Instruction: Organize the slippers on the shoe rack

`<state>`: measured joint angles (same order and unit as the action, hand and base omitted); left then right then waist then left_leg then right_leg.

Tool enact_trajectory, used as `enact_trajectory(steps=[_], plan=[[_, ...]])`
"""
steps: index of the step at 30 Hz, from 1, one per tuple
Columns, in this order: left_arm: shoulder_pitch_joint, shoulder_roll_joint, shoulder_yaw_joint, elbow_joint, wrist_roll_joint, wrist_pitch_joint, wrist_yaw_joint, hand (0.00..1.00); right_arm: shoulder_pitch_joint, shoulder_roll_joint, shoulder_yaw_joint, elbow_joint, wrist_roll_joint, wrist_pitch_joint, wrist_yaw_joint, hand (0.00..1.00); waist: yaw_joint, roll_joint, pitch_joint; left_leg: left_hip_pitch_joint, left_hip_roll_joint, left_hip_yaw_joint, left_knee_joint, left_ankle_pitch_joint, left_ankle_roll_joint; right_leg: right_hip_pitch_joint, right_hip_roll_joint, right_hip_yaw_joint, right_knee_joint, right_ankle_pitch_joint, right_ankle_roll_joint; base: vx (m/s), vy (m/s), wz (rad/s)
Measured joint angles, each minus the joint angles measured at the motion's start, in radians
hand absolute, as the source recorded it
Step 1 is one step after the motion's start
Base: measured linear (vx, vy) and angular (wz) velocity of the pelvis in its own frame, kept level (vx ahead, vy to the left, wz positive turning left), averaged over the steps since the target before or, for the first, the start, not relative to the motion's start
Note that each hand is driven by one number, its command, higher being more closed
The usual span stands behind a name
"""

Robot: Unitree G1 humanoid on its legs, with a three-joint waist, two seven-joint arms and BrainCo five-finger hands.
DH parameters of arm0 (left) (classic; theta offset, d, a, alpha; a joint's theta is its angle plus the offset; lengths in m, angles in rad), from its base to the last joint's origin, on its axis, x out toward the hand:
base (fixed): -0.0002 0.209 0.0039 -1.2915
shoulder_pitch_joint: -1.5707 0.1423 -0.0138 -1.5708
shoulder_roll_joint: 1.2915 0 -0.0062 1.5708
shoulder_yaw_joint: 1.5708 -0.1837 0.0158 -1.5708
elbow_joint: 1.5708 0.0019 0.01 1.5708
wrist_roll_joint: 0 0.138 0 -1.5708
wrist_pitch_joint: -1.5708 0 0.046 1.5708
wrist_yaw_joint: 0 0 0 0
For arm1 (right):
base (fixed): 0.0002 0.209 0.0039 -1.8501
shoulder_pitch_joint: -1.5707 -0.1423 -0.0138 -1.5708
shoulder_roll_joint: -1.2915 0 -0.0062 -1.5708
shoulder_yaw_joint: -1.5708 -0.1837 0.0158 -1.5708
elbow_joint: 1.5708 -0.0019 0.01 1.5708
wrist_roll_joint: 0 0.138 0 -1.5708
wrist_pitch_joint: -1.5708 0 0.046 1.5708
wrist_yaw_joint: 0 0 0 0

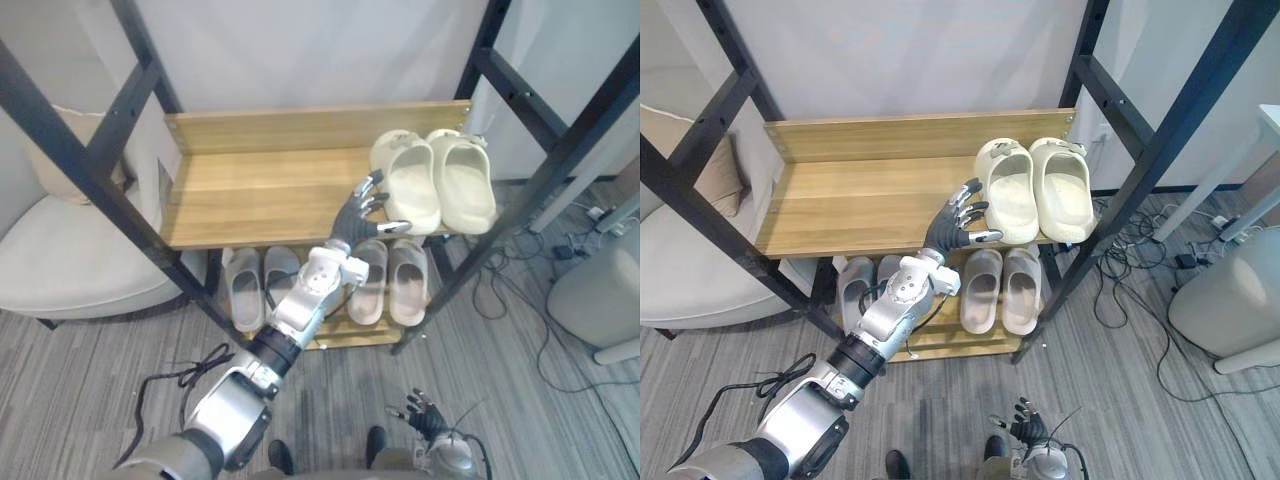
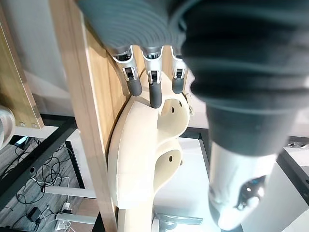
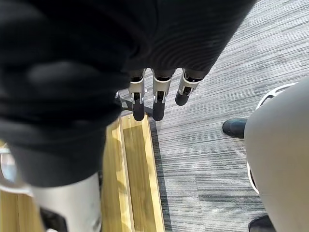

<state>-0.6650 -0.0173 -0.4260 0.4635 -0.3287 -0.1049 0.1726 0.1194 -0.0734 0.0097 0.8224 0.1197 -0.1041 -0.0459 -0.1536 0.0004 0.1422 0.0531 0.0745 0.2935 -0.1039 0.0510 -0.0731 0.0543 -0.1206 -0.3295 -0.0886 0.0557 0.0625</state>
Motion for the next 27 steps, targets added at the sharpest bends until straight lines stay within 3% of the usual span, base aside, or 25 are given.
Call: enact_trajectory(steps=[10, 14, 18, 20, 27], plan=[[-0.031, 0.007, 0.028, 0.034, -0.007, 0.004, -0.001, 0.00, -0.001, 0.004, -0.004, 0.000, 0.001, 0.000, -0.001, 0.00, -0.003, -0.002, 0.001, 0.000, -0.001, 0.000, 0.000, 0.000, 0.000, 0.000, -0.001, 0.000, 0.000, 0.001, 0.001, -0.01, 0.000, 0.00], [-0.031, 0.049, 0.073, 0.025, -0.004, 0.010, -0.002, 0.00, -0.005, 0.008, -0.004, 0.000, 0.001, 0.000, 0.000, 0.00, -0.005, -0.002, 0.001, 0.000, 0.000, -0.003, 0.000, 0.000, 0.000, 0.001, -0.001, -0.002, 0.000, 0.001, 0.001, 0.00, 0.000, 0.00], [-0.021, 0.124, 0.118, -0.073, 0.004, 0.013, -0.003, 0.00, -0.013, 0.014, -0.001, 0.001, 0.000, 0.008, 0.001, 0.00, -0.003, -0.003, 0.001, -0.001, -0.001, -0.027, 0.001, 0.001, 0.001, 0.017, -0.001, -0.024, 0.001, 0.000, 0.002, -0.01, -0.010, 0.15], [0.017, 0.166, 0.135, -0.169, 0.004, 0.006, -0.006, 0.00, -0.023, 0.012, 0.004, 0.006, 0.000, 0.015, 0.005, 0.00, 0.015, -0.003, 0.001, -0.002, -0.003, -0.040, 0.000, 0.002, 0.002, 0.018, -0.003, -0.041, 0.001, -0.002, 0.005, -0.03, 0.002, 0.21], [0.145, 0.200, 0.129, -0.357, -0.011, 0.004, -0.057, 0.00, -0.058, 0.012, 0.043, 0.036, -0.002, 0.024, 0.006, 0.00, 0.047, -0.002, -0.006, -0.016, -0.016, -0.104, 0.001, 0.014, 0.014, 0.048, -0.016, -0.096, 0.001, -0.009, 0.014, -0.02, 0.006, 0.28]])
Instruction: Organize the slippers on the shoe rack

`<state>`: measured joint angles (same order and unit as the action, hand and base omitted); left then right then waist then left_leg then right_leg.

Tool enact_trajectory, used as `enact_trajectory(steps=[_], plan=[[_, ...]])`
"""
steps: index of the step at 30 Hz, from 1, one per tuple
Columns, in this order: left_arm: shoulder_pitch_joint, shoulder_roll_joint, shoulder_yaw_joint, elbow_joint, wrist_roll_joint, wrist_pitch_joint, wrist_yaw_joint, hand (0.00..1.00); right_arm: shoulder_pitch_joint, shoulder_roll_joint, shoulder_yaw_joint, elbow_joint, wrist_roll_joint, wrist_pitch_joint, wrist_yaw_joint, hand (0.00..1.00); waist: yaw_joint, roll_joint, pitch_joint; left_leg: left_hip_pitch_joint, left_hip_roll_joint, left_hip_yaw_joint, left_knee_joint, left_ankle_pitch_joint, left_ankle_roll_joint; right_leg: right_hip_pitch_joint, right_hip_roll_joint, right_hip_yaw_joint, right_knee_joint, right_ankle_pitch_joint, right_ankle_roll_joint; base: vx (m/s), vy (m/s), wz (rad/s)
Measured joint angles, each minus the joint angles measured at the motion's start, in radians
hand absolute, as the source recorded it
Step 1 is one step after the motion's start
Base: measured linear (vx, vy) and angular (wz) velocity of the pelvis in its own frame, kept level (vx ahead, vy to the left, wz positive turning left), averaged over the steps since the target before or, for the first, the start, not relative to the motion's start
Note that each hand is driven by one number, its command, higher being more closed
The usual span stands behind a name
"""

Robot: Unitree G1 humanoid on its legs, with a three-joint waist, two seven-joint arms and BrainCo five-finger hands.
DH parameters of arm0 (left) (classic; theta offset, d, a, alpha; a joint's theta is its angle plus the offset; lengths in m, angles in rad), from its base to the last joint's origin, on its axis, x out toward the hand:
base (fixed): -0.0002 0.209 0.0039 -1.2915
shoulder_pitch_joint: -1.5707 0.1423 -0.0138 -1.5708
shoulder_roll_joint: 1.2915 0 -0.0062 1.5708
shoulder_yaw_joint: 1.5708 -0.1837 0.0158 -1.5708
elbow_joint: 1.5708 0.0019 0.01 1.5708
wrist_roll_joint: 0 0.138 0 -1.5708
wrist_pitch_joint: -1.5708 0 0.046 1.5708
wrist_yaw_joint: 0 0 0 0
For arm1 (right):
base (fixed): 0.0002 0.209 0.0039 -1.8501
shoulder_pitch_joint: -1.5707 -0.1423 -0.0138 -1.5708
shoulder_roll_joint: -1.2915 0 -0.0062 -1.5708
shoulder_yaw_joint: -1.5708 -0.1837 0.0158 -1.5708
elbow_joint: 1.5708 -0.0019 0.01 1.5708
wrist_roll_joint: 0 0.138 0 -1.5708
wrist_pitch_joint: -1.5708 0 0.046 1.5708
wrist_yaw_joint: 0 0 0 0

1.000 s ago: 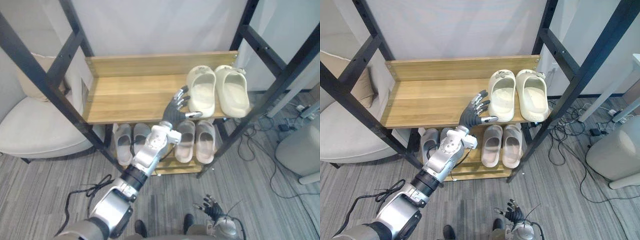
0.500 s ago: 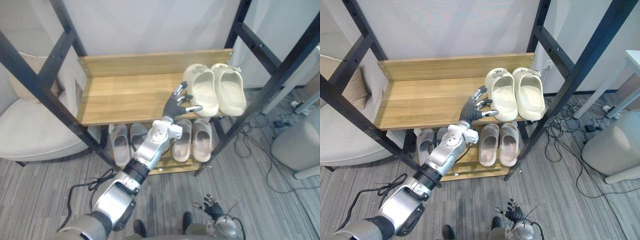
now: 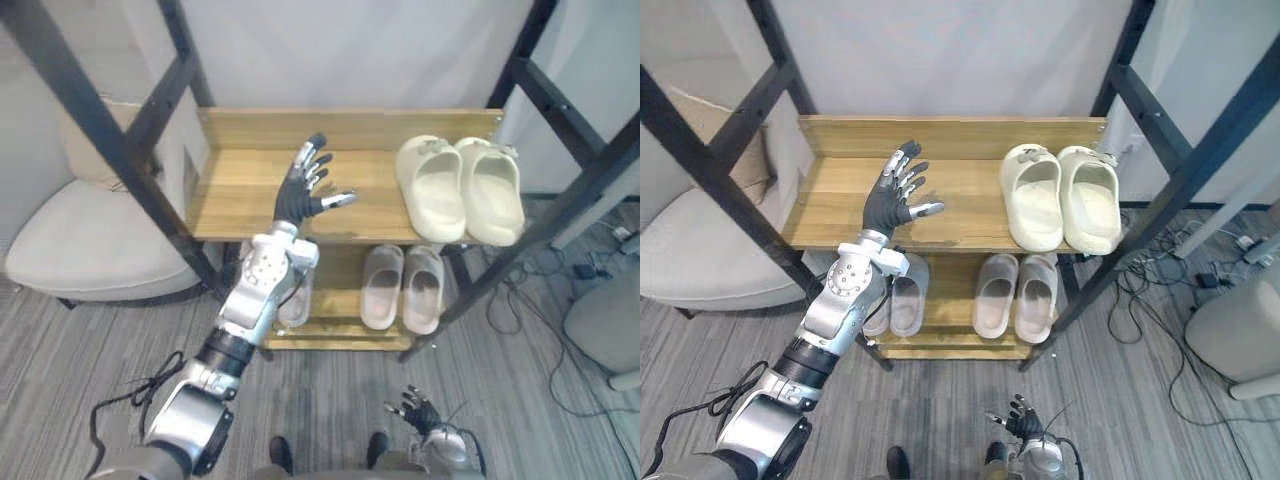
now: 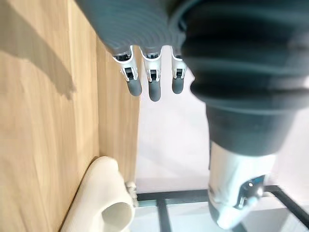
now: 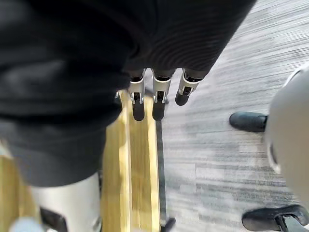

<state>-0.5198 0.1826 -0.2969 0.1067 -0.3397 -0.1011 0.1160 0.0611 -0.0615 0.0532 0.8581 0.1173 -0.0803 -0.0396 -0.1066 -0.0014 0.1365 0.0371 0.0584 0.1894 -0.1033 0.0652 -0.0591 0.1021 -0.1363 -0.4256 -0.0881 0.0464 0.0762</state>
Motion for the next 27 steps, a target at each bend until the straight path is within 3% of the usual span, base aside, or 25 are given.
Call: enact_trajectory(steps=[5, 8, 13, 16, 21, 27], plan=[[0.122, 0.004, -0.051, -0.187, -0.084, -0.018, -0.075, 0.00, -0.022, 0.001, 0.022, 0.033, -0.001, 0.002, 0.001, 0.00, 0.043, -0.004, -0.004, -0.005, -0.010, -0.021, 0.000, 0.004, 0.005, 0.009, -0.008, -0.013, 0.000, -0.001, 0.002, -0.01, 0.017, 0.15], [0.290, 0.000, -0.094, -0.293, -0.189, -0.021, -0.162, 0.00, -0.025, 0.000, 0.034, 0.073, -0.011, 0.003, 0.001, 0.00, 0.058, -0.011, -0.025, -0.003, -0.018, -0.052, 0.000, 0.005, 0.008, 0.027, -0.015, -0.043, 0.005, -0.011, 0.012, 0.00, 0.005, 0.27], [0.453, 0.021, -0.105, -0.300, -0.216, -0.018, -0.229, 0.00, -0.034, 0.001, 0.056, 0.077, -0.038, 0.004, 0.002, 0.00, 0.080, -0.012, -0.033, 0.015, -0.024, -0.066, 0.000, 0.009, 0.012, 0.041, -0.018, -0.059, 0.018, -0.018, 0.011, -0.02, 0.011, 0.10], [0.594, 0.035, -0.109, -0.216, -0.211, -0.012, -0.269, 0.00, -0.035, 0.003, 0.072, 0.077, -0.041, 0.003, 0.008, 0.00, 0.096, -0.012, -0.039, 0.018, -0.024, -0.076, 0.000, 0.013, 0.014, 0.042, -0.020, -0.064, 0.033, -0.035, 0.000, -0.06, 0.003, 0.06], [0.703, 0.032, -0.070, -0.025, -0.161, 0.012, -0.276, 0.00, -0.017, 0.003, 0.076, 0.078, -0.078, 0.003, 0.021, 0.00, 0.108, -0.021, -0.045, 0.018, -0.020, -0.089, -0.003, 0.016, 0.010, 0.041, -0.020, -0.076, 0.048, -0.051, 0.010, -0.05, -0.013, 0.09], [0.729, -0.001, 0.055, 0.296, 0.037, 0.010, -0.244, 0.00, 0.012, 0.002, 0.076, 0.077, -0.079, 0.000, 0.022, 0.00, 0.114, -0.041, -0.060, 0.016, -0.018, -0.090, -0.006, 0.012, 0.004, 0.040, -0.021, -0.075, 0.048, -0.054, 0.011, -0.01, -0.005, 0.01]])
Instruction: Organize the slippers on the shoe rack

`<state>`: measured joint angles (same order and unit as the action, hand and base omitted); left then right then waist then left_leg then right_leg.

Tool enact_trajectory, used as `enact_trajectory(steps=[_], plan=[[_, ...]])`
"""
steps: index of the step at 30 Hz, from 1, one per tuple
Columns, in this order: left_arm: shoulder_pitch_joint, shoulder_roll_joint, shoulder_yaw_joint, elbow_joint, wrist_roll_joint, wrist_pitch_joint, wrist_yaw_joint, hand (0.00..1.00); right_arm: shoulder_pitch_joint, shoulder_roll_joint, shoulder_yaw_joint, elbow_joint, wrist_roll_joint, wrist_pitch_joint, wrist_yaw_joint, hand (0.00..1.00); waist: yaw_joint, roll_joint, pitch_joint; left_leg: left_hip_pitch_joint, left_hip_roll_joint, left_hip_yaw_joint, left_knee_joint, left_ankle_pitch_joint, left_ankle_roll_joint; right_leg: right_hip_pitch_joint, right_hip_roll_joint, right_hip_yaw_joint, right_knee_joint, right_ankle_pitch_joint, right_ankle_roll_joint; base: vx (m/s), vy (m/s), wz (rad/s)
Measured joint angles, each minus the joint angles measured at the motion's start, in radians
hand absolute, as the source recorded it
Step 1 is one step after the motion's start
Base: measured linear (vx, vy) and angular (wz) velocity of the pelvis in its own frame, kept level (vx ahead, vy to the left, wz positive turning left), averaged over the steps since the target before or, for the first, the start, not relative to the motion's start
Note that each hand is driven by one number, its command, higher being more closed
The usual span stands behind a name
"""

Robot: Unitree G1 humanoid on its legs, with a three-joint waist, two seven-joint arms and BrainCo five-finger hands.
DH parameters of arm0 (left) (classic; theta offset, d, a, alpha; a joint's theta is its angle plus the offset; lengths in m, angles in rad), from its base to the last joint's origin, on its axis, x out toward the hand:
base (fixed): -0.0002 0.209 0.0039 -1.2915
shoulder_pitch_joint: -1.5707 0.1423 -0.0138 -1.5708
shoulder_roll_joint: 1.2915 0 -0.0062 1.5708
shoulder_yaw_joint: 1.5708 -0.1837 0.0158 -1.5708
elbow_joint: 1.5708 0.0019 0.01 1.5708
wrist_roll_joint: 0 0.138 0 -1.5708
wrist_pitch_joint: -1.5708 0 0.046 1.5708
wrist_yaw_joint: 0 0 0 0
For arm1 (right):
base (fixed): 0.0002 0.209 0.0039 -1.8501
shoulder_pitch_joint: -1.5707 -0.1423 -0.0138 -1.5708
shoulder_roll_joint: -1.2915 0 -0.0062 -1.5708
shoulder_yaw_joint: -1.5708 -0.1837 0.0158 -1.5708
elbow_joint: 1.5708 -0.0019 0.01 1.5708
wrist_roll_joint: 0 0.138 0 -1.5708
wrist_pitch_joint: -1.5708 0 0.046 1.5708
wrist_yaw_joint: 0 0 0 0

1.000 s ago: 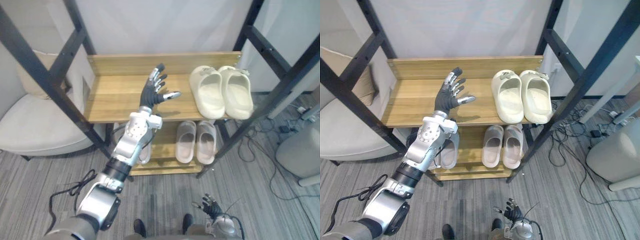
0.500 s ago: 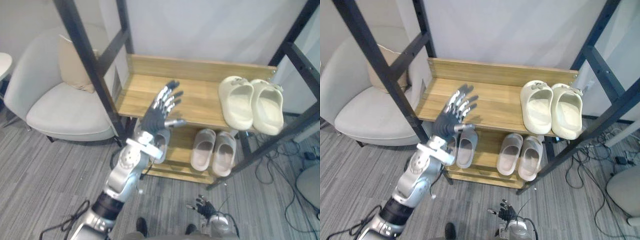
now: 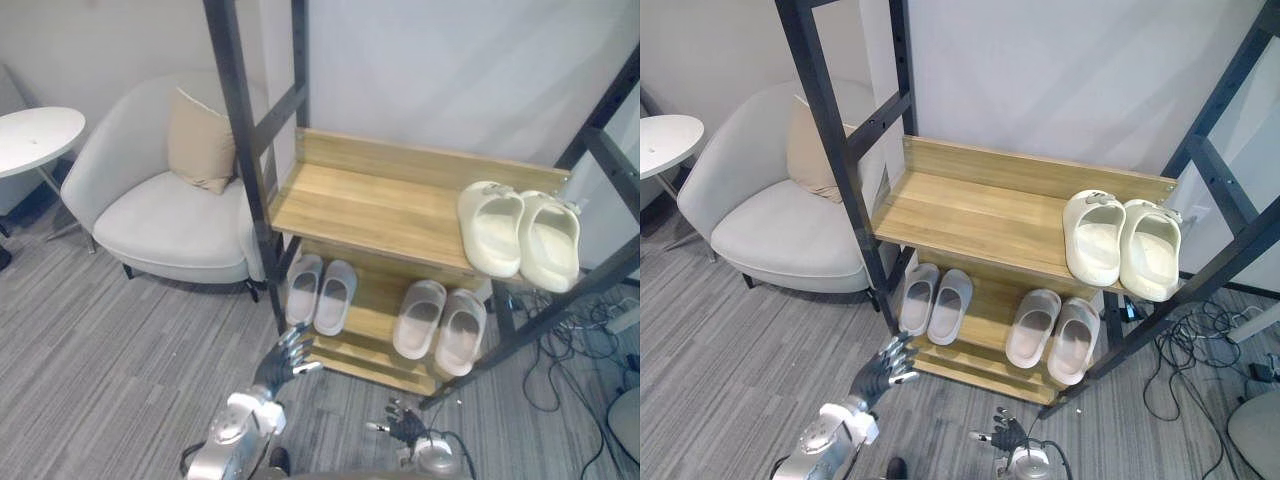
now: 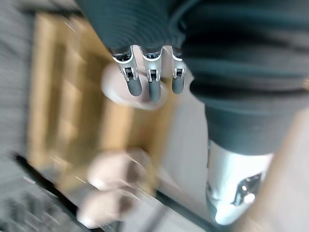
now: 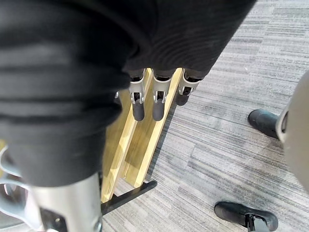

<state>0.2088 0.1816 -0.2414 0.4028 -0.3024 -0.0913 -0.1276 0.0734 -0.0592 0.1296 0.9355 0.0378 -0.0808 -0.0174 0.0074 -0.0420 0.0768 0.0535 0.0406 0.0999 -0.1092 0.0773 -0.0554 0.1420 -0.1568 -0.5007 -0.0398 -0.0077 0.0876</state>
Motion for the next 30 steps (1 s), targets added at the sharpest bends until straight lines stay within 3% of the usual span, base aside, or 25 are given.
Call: enact_trajectory(steps=[5, 9, 11, 12, 14, 15, 17, 18, 19, 20, 21, 22, 24, 25, 27, 28, 30], plan=[[-0.007, -0.019, 0.082, 0.169, 0.149, -0.010, 0.074, 0.00, 0.007, 0.000, -0.003, -0.005, -0.001, -0.003, -0.002, 0.00, 0.001, -0.005, -0.004, 0.002, 0.001, 0.012, 0.000, -0.008, -0.003, -0.003, 0.001, 0.012, 0.000, 0.000, 0.001, 0.03, -0.006, -0.09], [-0.009, -0.050, 0.147, 0.323, 0.236, -0.010, 0.142, 0.00, -0.004, 0.005, -0.004, -0.002, -0.020, -0.003, -0.005, 0.00, 0.009, 0.006, -0.007, 0.007, 0.002, 0.053, 0.006, -0.024, -0.003, -0.033, -0.006, 0.055, 0.038, -0.017, 0.007, 0.04, 0.015, -0.28], [-0.007, -0.051, 0.147, 0.363, 0.265, -0.009, 0.153, 0.00, -0.014, 0.019, -0.006, 0.000, -0.040, -0.003, -0.016, 0.00, 0.009, 0.002, -0.005, 0.009, -0.006, 0.063, 0.021, -0.050, 0.008, -0.083, -0.049, 0.072, 0.169, -0.073, 0.019, 0.05, 0.035, -0.14], [-0.011, -0.050, 0.151, 0.365, 0.277, -0.010, 0.160, 0.00, -0.018, 0.018, -0.006, 0.000, -0.041, -0.002, -0.022, 0.00, 0.010, -0.010, 0.005, 0.016, -0.010, 0.063, 0.043, -0.071, 0.012, -0.108, -0.077, 0.080, 0.263, -0.103, 0.053, 0.00, 0.000, 0.00], [-0.021, -0.061, 0.176, 0.369, 0.282, -0.009, 0.172, 0.00, -0.018, 0.010, -0.003, -0.022, -0.060, -0.002, -0.021, 0.00, 0.014, -0.003, 0.027, 0.018, -0.001, 0.056, 0.092, -0.110, 0.018, -0.192, -0.113, 0.140, 0.503, -0.095, 0.047, 0.00, 0.035, 0.08], [-0.031, -0.053, 0.189, 0.370, 0.282, -0.009, 0.175, 0.00, 0.000, 0.008, 0.000, -0.057, -0.061, -0.004, -0.012, 0.00, 0.013, -0.009, 0.041, 0.016, 0.004, 0.044, 0.141, -0.141, 0.021, -0.250, -0.121, 0.222, 0.644, -0.056, 0.028, 0.01, 0.043, 0.22], [-0.034, -0.037, 0.200, 0.370, 0.282, -0.009, 0.189, 0.00, 0.009, 0.005, 0.000, -0.083, -0.059, -0.025, 0.002, 0.00, 0.009, -0.022, 0.059, 0.013, 0.007, 0.012, 0.206, -0.183, 0.029, -0.331, -0.098, 0.368, 0.798, -0.017, 0.027, 0.04, -0.008, 0.46], [-0.038, -0.033, 0.216, 0.371, 0.282, -0.008, 0.194, 0.00, 0.016, 0.000, -0.001, -0.085, -0.058, -0.030, 0.002, 0.00, -0.001, -0.031, 0.058, -0.002, 0.008, -0.023, 0.232, -0.192, 0.036, -0.342, -0.067, 0.417, 0.809, -0.094, 0.025, 0.07, -0.079, 0.95], [-0.053, -0.035, 0.222, 0.371, 0.282, -0.008, 0.205, 0.00, 0.020, -0.015, -0.003, -0.077, -0.058, -0.031, 0.002, 0.00, -0.009, -0.032, 0.059, -0.018, 0.009, -0.074, 0.240, -0.195, 0.034, -0.345, -0.018, 0.480, 0.746, -0.163, 0.020, 0.09, -0.126, 1.44], [-0.071, -0.040, 0.221, 0.373, 0.280, -0.009, 0.212, 0.00, 0.021, -0.028, -0.010, -0.058, -0.052, -0.032, 0.002, 0.00, -0.019, -0.028, 0.060, -0.046, 0.000, -0.137, 0.242, -0.192, 0.025, -0.314, 0.027, 0.533, 0.584, -0.181, 0.032, 0.07, -0.129, 1.37], [-0.076, -0.040, 0.220, 0.374, 0.280, -0.009, 0.212, 0.00, 0.022, -0.029, -0.013, -0.056, -0.043, -0.032, 0.001, 0.00, -0.021, -0.029, 0.059, -0.056, -0.005, -0.154, 0.244, -0.192, 0.020, -0.300, 0.035, 0.544, 0.529, -0.180, 0.033, 0.08, -0.167, 1.54], [-0.084, -0.037, 0.217, 0.374, 0.280, -0.010, 0.212, 0.00, 0.028, -0.028, -0.036, -0.052, -0.036, -0.032, -0.002, 0.00, -0.023, -0.053, 0.059, -0.077, -0.045, -0.204, 0.258, -0.196, 0.007, -0.271, 0.021, 0.553, 0.391, -0.143, 0.012, 0.11, -0.223, 1.41], [-0.100, -0.060, 0.221, 0.394, 0.280, -0.008, 0.215, 0.00, 0.020, -0.045, -0.057, -0.036, -0.020, -0.031, -0.002, 0.00, -0.014, -0.032, 0.067, -0.089, -0.056, -0.253, 0.296, -0.204, -0.010, -0.229, 0.007, 0.492, 0.339, -0.153, 0.010, 0.13, -0.185, 1.10], [-0.077, -0.085, 0.217, 0.396, 0.280, -0.009, 0.215, 0.00, 0.005, -0.070, -0.056, -0.016, -0.016, -0.031, -0.001, 0.00, -0.001, 0.015, 0.070, -0.101, -0.031, -0.287, 0.291, -0.208, -0.024, -0.201, 0.028, 0.444, 0.288, -0.148, -0.001, 0.08, -0.066, 0.42], [-0.071, -0.094, 0.213, 0.397, 0.279, -0.009, 0.214, 0.00, 0.003, -0.071, -0.056, -0.018, -0.016, -0.033, -0.001, 0.00, 0.001, 0.042, 0.063, -0.117, -0.017, -0.324, 0.283, -0.201, -0.036, -0.183, 0.041, 0.400, 0.250, -0.136, -0.012, 0.16, -0.127, 0.73], [-0.078, -0.095, 0.213, 0.397, 0.278, -0.009, 0.214, 0.00, 0.005, -0.068, -0.057, -0.018, -0.016, -0.033, -0.002, 0.00, -0.003, 0.051, 0.058, -0.130, -0.007, -0.367, 0.273, -0.190, -0.053, -0.157, 0.058, 0.345, 0.210, -0.124, -0.023, 0.18, -0.137, 0.96], [-0.086, -0.091, 0.213, 0.397, 0.277, -0.010, 0.214, 0.00, 0.002, -0.056, -0.051, -0.019, -0.016, -0.036, -0.002, 0.00, 0.000, 0.044, 0.062, -0.144, 0.006, -0.401, 0.265, -0.180, -0.069, -0.133, 0.076, 0.297, 0.176, -0.118, -0.030, 0.15, -0.167, 0.91]])
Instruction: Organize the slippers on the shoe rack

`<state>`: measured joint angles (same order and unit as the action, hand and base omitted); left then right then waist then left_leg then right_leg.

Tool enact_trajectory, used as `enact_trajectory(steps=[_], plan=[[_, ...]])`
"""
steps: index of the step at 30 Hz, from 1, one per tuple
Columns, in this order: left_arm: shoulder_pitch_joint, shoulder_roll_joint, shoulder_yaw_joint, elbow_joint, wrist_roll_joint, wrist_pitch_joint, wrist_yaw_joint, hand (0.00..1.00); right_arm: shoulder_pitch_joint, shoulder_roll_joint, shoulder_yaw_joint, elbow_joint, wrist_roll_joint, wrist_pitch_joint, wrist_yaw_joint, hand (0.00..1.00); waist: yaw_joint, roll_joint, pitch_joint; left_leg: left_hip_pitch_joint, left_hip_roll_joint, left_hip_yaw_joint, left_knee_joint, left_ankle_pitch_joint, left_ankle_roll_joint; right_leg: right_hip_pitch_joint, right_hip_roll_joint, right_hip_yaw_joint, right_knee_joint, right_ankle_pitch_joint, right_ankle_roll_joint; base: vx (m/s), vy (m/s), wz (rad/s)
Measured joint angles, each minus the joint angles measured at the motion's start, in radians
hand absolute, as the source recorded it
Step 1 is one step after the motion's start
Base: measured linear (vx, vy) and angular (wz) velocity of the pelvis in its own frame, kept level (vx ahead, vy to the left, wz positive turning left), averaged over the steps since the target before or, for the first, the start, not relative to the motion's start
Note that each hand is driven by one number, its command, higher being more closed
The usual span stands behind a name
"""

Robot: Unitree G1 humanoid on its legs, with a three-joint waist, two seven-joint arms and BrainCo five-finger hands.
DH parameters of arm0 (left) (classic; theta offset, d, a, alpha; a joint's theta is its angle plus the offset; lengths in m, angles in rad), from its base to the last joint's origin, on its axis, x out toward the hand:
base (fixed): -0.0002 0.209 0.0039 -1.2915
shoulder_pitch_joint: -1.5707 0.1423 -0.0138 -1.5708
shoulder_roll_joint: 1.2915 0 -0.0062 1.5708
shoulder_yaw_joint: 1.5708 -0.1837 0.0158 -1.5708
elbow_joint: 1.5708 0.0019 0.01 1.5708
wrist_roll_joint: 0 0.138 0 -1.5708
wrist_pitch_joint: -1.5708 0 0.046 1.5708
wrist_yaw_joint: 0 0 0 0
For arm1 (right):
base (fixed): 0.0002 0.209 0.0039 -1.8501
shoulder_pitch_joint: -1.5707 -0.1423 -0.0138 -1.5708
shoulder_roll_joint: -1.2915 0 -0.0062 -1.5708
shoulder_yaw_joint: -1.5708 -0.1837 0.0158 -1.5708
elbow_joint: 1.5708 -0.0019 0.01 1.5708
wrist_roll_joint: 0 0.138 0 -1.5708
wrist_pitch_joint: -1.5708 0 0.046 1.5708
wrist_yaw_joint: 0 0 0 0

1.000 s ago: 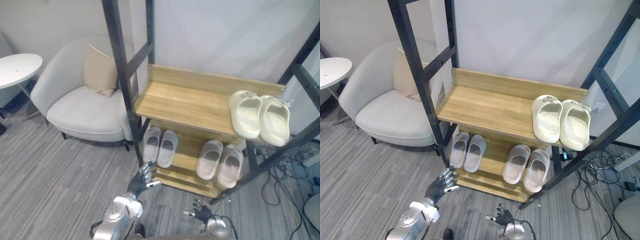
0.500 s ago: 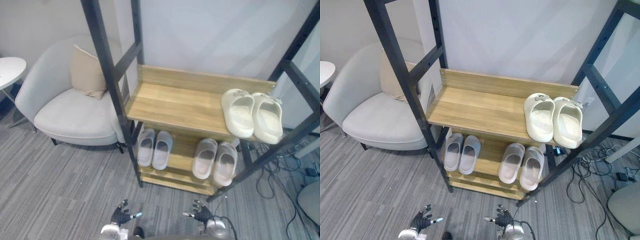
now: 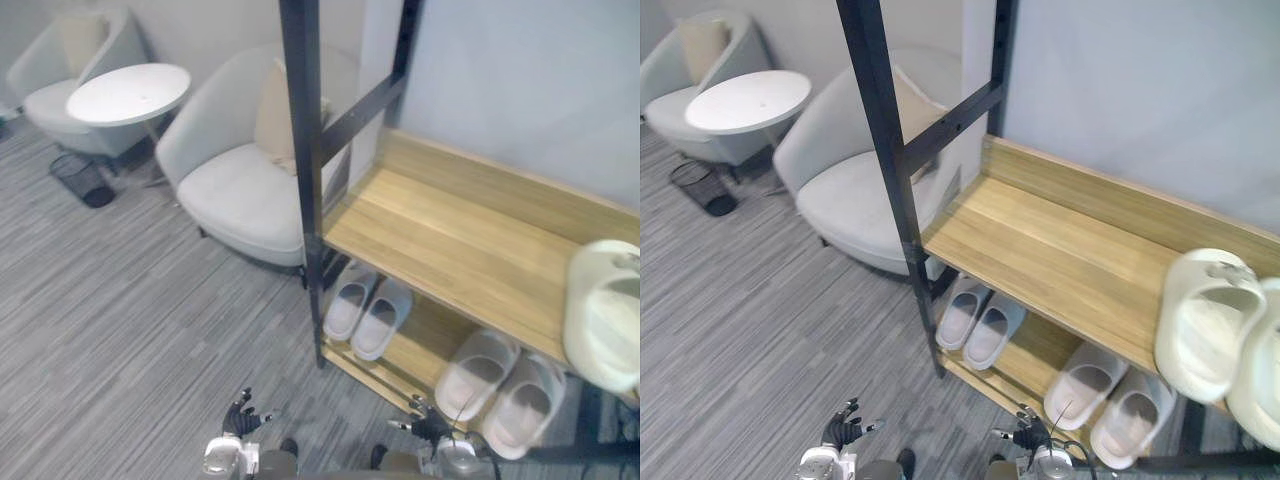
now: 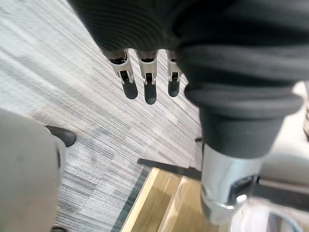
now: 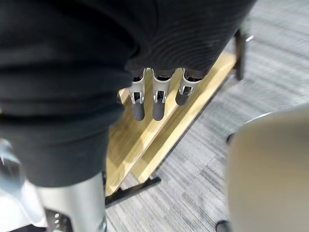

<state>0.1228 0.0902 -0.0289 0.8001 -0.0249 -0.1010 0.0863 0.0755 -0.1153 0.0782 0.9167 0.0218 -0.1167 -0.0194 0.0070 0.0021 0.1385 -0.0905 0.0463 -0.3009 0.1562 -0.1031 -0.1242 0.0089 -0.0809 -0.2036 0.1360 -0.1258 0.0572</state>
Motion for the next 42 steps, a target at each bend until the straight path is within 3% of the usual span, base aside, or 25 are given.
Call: enact_trajectory(steps=[4, 5, 6, 7, 8, 9, 10, 11, 12, 13, 14, 15, 16, 18, 21, 24, 26, 28, 30, 31, 35, 37, 39, 40, 42], plan=[[-0.032, 0.002, -0.022, 0.018, -0.007, 0.001, 0.000, 0.00, -0.042, 0.015, 0.001, -0.001, 0.000, -0.011, -0.003, 0.00, 0.003, -0.031, 0.024, -0.070, 0.014, 0.042, 0.035, 0.033, -0.013, 0.026, 0.010, -0.094, -0.029, 0.005, -0.008, 0.06, -0.097, 0.73], [-0.033, 0.002, -0.041, 0.017, -0.007, 0.001, -0.001, 0.00, -0.050, 0.022, -0.001, -0.001, 0.000, -0.011, -0.011, 0.00, 0.003, -0.033, 0.024, -0.091, 0.017, 0.129, 0.041, 0.053, 0.012, 0.025, 0.003, -0.115, -0.028, 0.009, -0.014, -0.01, 0.014, 0.82], [-0.035, 0.001, -0.057, 0.016, -0.007, 0.000, -0.001, 0.00, -0.059, 0.027, 0.000, -0.006, 0.000, -0.012, -0.021, 0.00, 0.000, -0.032, 0.025, -0.100, 0.042, 0.336, 0.040, 0.056, 0.077, 0.023, -0.009, -0.144, -0.028, 0.016, -0.024, -0.01, 0.047, 0.69], [-0.040, 0.000, -0.058, 0.016, -0.006, 0.000, -0.002, 0.00, -0.060, 0.028, 0.000, -0.012, 0.000, -0.013, -0.023, 0.00, -0.001, -0.027, 0.026, -0.107, 0.063, 0.419, 0.079, 0.028, 0.093, 0.022, -0.010, -0.158, -0.027, 0.015, -0.026, 0.00, 0.077, 0.70], [-0.051, -0.006, -0.058, 0.017, -0.005, 0.003, -0.001, 0.00, -0.058, 0.029, 0.003, -0.040, 0.000, -0.014, -0.022, 0.00, 0.001, -0.006, 0.035, -0.144, 0.143, 0.651, 0.237, -0.046, 0.132, 0.025, -0.008, -0.197, -0.018, 0.008, -0.031, 0.01, 0.079, 0.52], [-0.050, -0.012, -0.059, 0.017, -0.004, 0.003, -0.002, 0.00, -0.058, 0.028, 0.002, -0.051, 0.000, -0.014, -0.022, 0.00, -0.002, 0.009, 0.039, -0.156, 0.182, 0.749, 0.308, -0.063, 0.150, 0.025, -0.008, -0.220, -0.004, 0.003, -0.026, 0.01, 0.084, 0.84], [-0.055, -0.020, -0.058, 0.012, 0.002, 0.001, -0.002, 0.00, -0.062, 0.020, 0.001, -0.073, 0.000, -0.013, -0.023, 0.00, -0.004, 0.024, 0.048, -0.175, 0.186, 0.847, 0.345, -0.065, 0.158, 0.024, -0.017, -0.240, 0.037, -0.035, -0.005, 0.00, 0.069, 0.83], [-0.057, -0.023, -0.060, 0.010, 0.002, 0.000, -0.002, 0.00, -0.060, 0.020, 0.003, -0.077, 0.000, -0.013, -0.022, 0.00, -0.008, 0.022, 0.047, -0.176, 0.167, 0.844, 0.334, -0.063, 0.160, 0.027, -0.024, -0.248, 0.040, -0.057, -0.002, -0.06, 0.092, 1.34], [-0.068, -0.023, -0.072, 0.005, 0.003, -0.002, -0.002, 0.00, -0.063, 0.015, 0.002, -0.077, -0.001, -0.012, -0.021, 0.00, -0.011, 0.028, 0.045, -0.177, 0.099, 0.792, 0.235, -0.045, 0.172, 0.019, -0.033, -0.285, 0.022, -0.073, -0.016, -0.08, 0.117, 1.42], [-0.083, -0.021, -0.078, 0.010, 0.004, -0.001, -0.002, 0.00, -0.055, 0.023, -0.001, -0.074, -0.001, -0.013, -0.021, 0.00, -0.032, 0.008, 0.040, -0.163, 0.059, 0.800, 0.176, -0.052, 0.203, 0.012, -0.063, -0.310, -0.004, -0.063, -0.022, -0.08, 0.144, 1.69], [-0.086, -0.022, -0.071, 0.019, 0.005, 0.002, -0.002, 0.00, -0.064, 0.025, -0.001, -0.076, -0.001, -0.013, -0.021, 0.00, -0.024, 0.013, 0.038, -0.132, 0.112, 0.914, 0.301, -0.133, 0.204, 0.026, -0.074, -0.382, 0.006, -0.030, 0.006, 0.01, 0.100, 1.16], [-0.084, -0.025, -0.071, 0.022, 0.005, 0.004, -0.001, 0.00, -0.065, 0.023, -0.001, -0.080, -0.001, -0.013, -0.021, 0.00, -0.027, 0.026, 0.038, -0.109, 0.119, 0.917, 0.278, -0.158, 0.167, 0.029, -0.069, -0.395, 0.005, -0.026, 0.008, 0.07, 0.094, 1.26], [-0.102, -0.023, -0.069, 0.048, 0.010, 0.005, -0.001, 0.00, -0.081, 0.033, -0.024, -0.081, -0.003, -0.012, -0.021, 0.00, -0.027, 0.017, 0.056, -0.086, 0.060, 0.876, 0.169, -0.131, 0.177, 0.026, -0.084, -0.432, 0.025, -0.019, 0.010, 0.09, 0.083, 0.84], [-0.103, -0.019, -0.070, 0.059, 0.023, 0.007, -0.001, 0.00, -0.077, 0.038, -0.026, -0.074, -0.003, -0.011, -0.021, 0.00, -0.027, 0.016, 0.059, -0.052, 0.030, 0.839, 0.103, -0.101, 0.194, 0.019, -0.104, -0.438, 0.063, -0.011, 0.005, 0.04, 0.136, 0.76], [-0.065, 0.001, -0.066, 0.064, 0.024, 0.004, 0.001, 0.00, -0.077, 0.039, -0.014, -0.074, -0.010, -0.011, -0.020, 0.00, -0.022, 0.011, 0.057, 0.001, 0.020, 0.819, 0.054, -0.088, 0.192, 0.025, -0.088, -0.391, 0.047, -0.016, 0.016, 0.00, 0.144, 0.28], [-0.061, 0.017, -0.059, 0.096, 0.024, 0.000, 0.002, 0.00, -0.078, 0.038, -0.011, -0.072, -0.023, -0.011, -0.020, 0.00, -0.020, -0.004, 0.049, 0.036, -0.022, 0.805, -0.018, -0.050, 0.188, -0.010, -0.090, -0.366, 0.010, 0.036, -0.004, -0.05, 0.098, 0.20], [-0.056, 0.012, -0.030, 0.115, 0.025, 0.000, 0.003, 0.00, -0.077, 0.035, 0.004, -0.070, -0.024, -0.011, -0.019, 0.00, -0.021, -0.012, 0.047, 0.043, -0.043, 0.784, -0.032, -0.042, 0.186, -0.017, -0.102, -0.369, 0.028, 0.049, 0.006, -0.02, 0.013, 0.29], [-0.042, 0.010, -0.028, 0.118, 0.026, 0.000, 0.003, 0.00, -0.077, 0.038, 0.006, -0.070, -0.024, -0.011, -0.019, 0.00, -0.026, -0.012, 0.048, 0.052, -0.058, 0.733, -0.067, -0.026, 0.186, -0.047, -0.130, -0.354, 0.141, 0.015, -0.002, 0.01, 0.001, 0.52], [-0.041, 0.011, -0.030, 0.117, 0.037, 0.000, 0.003, 0.00, -0.058, 0.037, 0.003, -0.070, -0.022, -0.009, -0.019, 0.00, -0.055, -0.011, 0.052, 0.082, -0.067, 0.625, -0.113, -0.021, 0.188, -0.121, -0.150, -0.238, 0.342, -0.002, -0.033, -0.03, -0.009, 1.26], [-0.044, 0.013, -0.028, 0.119, 0.040, 0.001, 0.004, 0.00, -0.042, 0.047, 0.004, -0.070, -0.022, -0.009, -0.018, 0.00, -0.062, -0.014, 0.057, 0.092, -0.054, 0.544, -0.126, -0.018, 0.191, -0.157, -0.096, -0.106, 0.353, -0.062, -0.030, -0.01, -0.056, 1.26], [-0.053, 0.012, -0.029, 0.132, 0.039, 0.001, 0.009, 0.00, -0.030, 0.042, 0.003, -0.071, -0.021, -0.010, -0.018, 0.00, -0.069, -0.024, 0.055, 0.096, -0.044, 0.426, -0.119, -0.018, 0.190, -0.220, -0.025, 0.001, 0.282, -0.069, -0.015, 0.06, -0.176, 1.06], [-0.056, 0.010, -0.029, 0.135, 0.039, 0.000, 0.008, 0.00, -0.025, 0.036, 0.003, -0.070, -0.021, -0.010, -0.017, 0.00, -0.080, -0.029, 0.055, 0.109, -0.051, 0.363, -0.113, -0.024, 0.167, -0.215, -0.004, 0.058, 0.207, -0.057, -0.014, 0.19, -0.266, 1.18], [-0.058, 0.013, -0.027, 0.137, 0.039, -0.001, 0.008, 0.00, -0.014, 0.036, 0.003, -0.069, -0.021, -0.009, -0.010, 0.00, -0.084, -0.069, 0.056, 0.107, -0.088, 0.306, -0.050, -0.063, 0.129, -0.200, -0.034, 0.083, 0.179, -0.031, -0.021, 0.18, -0.257, 1.27], [-0.065, 0.000, -0.024, 0.140, 0.036, -0.001, 0.010, 0.00, -0.010, 0.032, 0.001, -0.070, -0.020, -0.009, -0.003, 0.00, -0.090, -0.049, 0.054, 0.095, -0.072, 0.279, -0.006, -0.091, 0.104, -0.190, -0.028, 0.052, 0.193, -0.061, -0.023, 0.22, -0.195, 0.79], [-0.050, -0.014, -0.016, 0.132, 0.030, -0.002, 0.009, 0.00, -0.028, 0.029, -0.003, -0.071, -0.020, -0.009, 0.001, 0.00, -0.076, 0.006, 0.042, 0.027, -0.012, 0.300, 0.144, -0.151, 0.027, -0.151, 0.003, -0.011, 0.159, -0.058, -0.042, 0.36, -0.224, 0.59]])
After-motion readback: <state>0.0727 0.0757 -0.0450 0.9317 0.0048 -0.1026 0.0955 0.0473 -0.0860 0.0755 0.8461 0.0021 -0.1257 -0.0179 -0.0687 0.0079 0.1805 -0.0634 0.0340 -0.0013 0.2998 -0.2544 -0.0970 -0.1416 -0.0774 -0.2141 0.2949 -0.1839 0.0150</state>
